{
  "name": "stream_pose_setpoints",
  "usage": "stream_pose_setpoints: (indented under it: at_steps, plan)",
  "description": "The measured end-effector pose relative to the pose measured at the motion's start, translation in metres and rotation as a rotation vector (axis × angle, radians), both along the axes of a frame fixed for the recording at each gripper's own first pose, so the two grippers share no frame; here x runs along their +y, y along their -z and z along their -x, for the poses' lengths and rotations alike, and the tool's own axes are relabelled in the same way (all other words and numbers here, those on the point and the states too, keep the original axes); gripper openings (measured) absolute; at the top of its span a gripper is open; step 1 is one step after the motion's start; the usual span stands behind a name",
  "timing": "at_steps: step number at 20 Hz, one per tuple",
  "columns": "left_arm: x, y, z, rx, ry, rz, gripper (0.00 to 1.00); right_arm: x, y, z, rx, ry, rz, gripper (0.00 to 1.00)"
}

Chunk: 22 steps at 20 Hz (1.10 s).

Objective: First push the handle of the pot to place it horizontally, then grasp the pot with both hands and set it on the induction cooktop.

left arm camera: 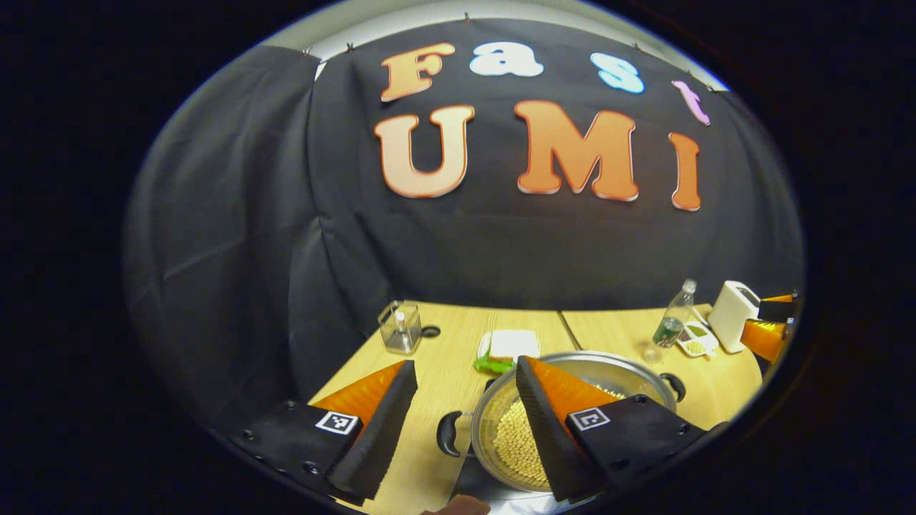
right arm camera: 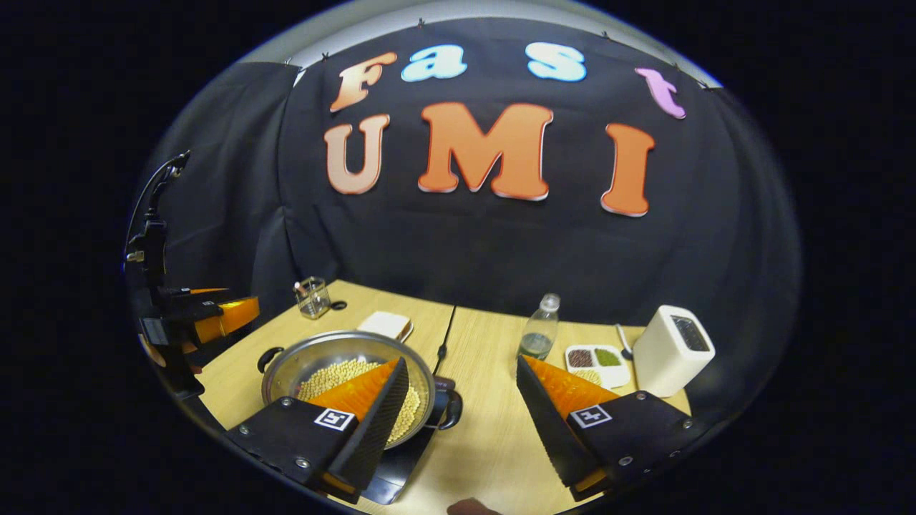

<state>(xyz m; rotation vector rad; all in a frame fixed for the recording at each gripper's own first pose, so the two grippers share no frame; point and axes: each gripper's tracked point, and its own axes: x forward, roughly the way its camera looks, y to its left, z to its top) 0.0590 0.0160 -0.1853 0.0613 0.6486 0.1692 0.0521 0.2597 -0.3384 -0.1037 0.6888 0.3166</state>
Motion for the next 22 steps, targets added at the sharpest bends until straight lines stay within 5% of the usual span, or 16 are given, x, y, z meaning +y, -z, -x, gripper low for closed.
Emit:
stream_pose_setpoints:
  at_steps: [6,8,12,22]
  plan:
    - [-0.017,-0.138,-0.02,-0.221,0.053,-0.011,0.86,-0.068,-0.14,-0.019,-0.242,0.077,-0.02,0.94]
    - [-0.025,-0.186,-0.022,-0.275,0.079,-0.007,0.95,-0.091,-0.187,-0.024,-0.333,0.094,-0.002,0.98]
    - [-0.031,-0.266,-0.022,-0.401,0.086,-0.051,0.95,-0.134,-0.275,-0.026,-0.495,0.14,0.034,0.94]
    - [-0.036,-0.35,-0.002,-0.513,0.035,-0.02,0.94,-0.184,-0.352,-0.007,-0.599,0.216,0.018,0.95]
